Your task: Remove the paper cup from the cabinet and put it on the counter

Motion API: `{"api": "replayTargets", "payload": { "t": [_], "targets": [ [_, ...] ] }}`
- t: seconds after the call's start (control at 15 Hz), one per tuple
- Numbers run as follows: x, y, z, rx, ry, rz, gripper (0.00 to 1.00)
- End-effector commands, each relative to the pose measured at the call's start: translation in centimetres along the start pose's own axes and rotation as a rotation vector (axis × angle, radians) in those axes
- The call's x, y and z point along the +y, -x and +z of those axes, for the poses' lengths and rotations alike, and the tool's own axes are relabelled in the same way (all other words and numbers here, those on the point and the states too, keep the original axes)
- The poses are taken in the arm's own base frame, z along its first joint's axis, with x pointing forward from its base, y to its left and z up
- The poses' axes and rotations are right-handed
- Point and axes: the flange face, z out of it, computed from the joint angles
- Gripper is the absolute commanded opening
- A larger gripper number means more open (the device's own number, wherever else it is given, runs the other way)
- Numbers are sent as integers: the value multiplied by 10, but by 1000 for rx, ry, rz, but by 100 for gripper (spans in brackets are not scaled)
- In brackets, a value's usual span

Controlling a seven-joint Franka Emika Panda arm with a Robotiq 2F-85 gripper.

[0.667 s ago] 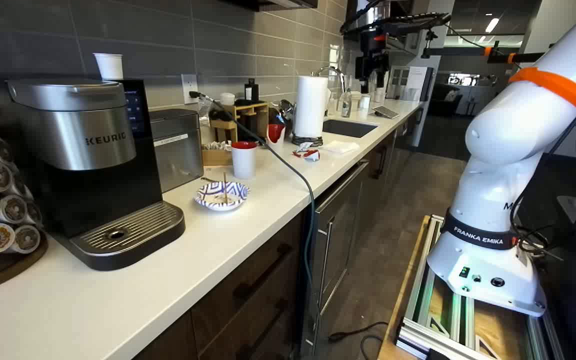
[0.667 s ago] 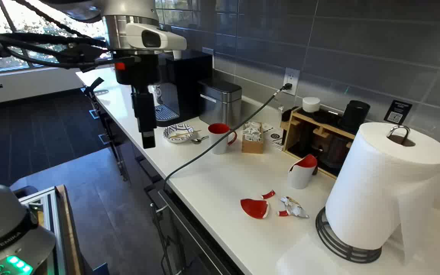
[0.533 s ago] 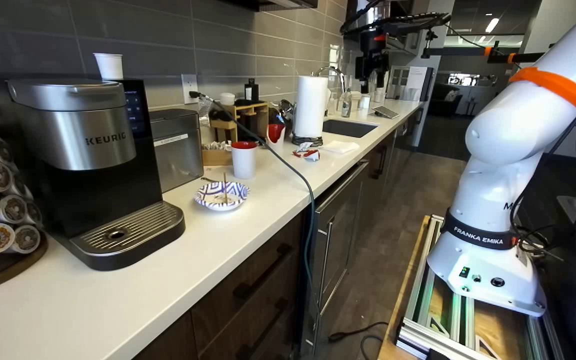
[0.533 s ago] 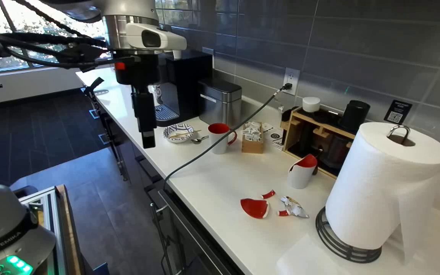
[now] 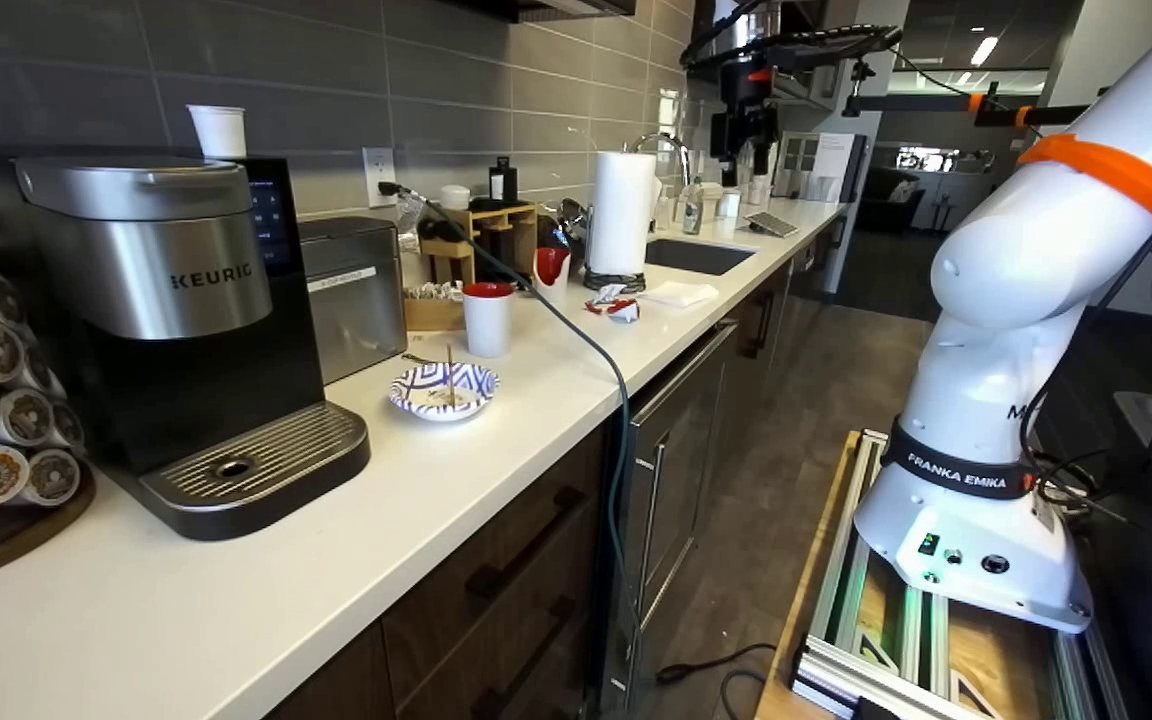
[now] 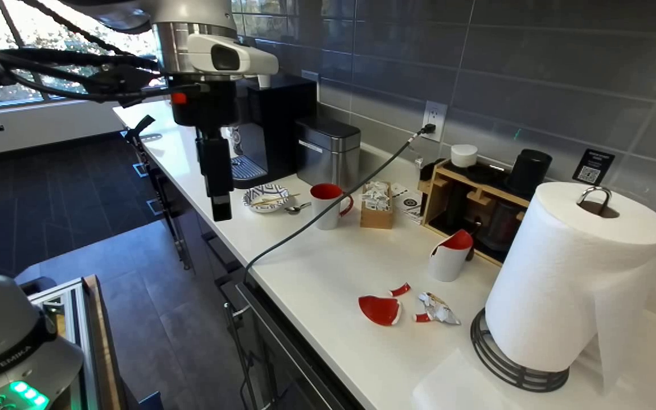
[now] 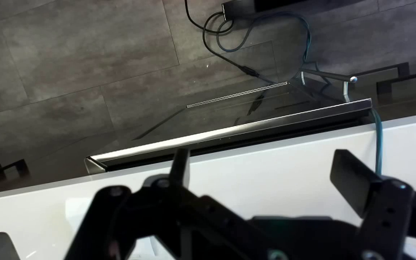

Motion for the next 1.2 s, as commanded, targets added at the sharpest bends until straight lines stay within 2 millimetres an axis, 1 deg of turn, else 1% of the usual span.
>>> {"api": "replayTargets", "payload": {
  "t": [0.0, 0.2, 0.27, 0.33, 0.4, 0.67, 0.73, 0.87, 1.0, 1.07, 1.13],
  "targets": [
    [0, 0, -1, -1, 0, 0, 100],
    [0, 0, -1, -1, 0, 0, 100],
    [5, 4, -3, 21, -32, 9, 100],
    [20, 16, -14, 72, -130, -2, 100],
    [31, 24, -20, 91, -169, 6, 100],
    [95, 61, -52, 232, -329, 4, 100],
    [112, 74, -61, 274, -368, 8, 100],
    [136, 100, -82, 356, -452, 15, 100],
    [152, 128, -105, 436, -534, 19, 100],
    [146, 106, -88, 379, -457, 43, 100],
    [152, 115, -96, 404, -463, 48, 100]
  ]
}}
